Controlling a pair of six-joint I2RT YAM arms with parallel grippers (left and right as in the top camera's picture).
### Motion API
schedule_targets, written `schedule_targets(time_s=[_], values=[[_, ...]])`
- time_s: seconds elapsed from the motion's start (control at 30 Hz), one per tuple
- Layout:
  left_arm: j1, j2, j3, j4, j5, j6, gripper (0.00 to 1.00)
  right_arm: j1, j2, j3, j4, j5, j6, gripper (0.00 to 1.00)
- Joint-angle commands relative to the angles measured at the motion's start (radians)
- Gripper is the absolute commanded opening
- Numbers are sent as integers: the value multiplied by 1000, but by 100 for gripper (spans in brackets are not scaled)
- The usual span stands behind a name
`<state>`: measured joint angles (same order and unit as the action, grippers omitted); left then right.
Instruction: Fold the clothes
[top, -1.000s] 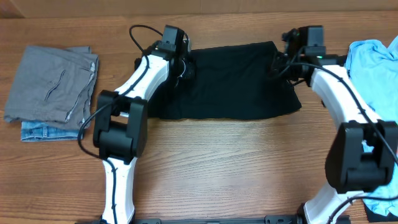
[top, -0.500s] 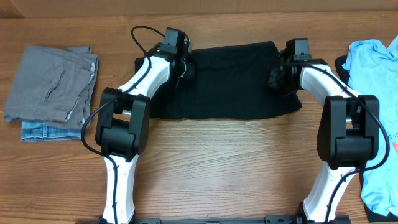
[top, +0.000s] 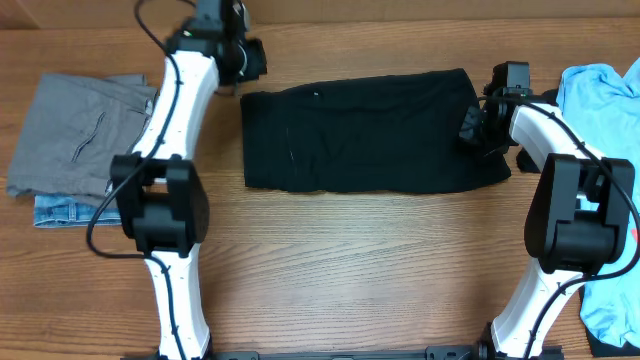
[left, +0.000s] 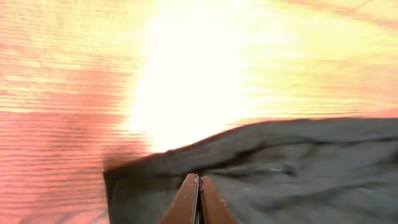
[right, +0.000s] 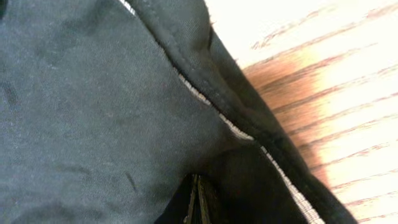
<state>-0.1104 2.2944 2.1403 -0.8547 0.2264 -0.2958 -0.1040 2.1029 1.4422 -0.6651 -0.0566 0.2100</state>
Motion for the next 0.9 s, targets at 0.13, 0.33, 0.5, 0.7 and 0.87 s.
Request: schedule_targets(time_s=[0.13, 0.33, 0.5, 0.7, 0.87], values=[[-40, -38, 18, -310, -37, -101, 4, 5, -68, 84, -93, -292, -84, 4], [13, -38, -13, -488, -28, -120, 4, 47, -98, 181, -294, -354, -245, 4], [50, -37, -42, -556, 3, -88, 57, 131, -97, 180, -305, -347, -245, 4], [37, -37, -159, -536, 14, -13, 94, 243, -97, 180, -266, -202, -179, 27], [37, -37, -288, -449, 110, 51, 97, 274, -96, 180, -235, -178, -172, 38]])
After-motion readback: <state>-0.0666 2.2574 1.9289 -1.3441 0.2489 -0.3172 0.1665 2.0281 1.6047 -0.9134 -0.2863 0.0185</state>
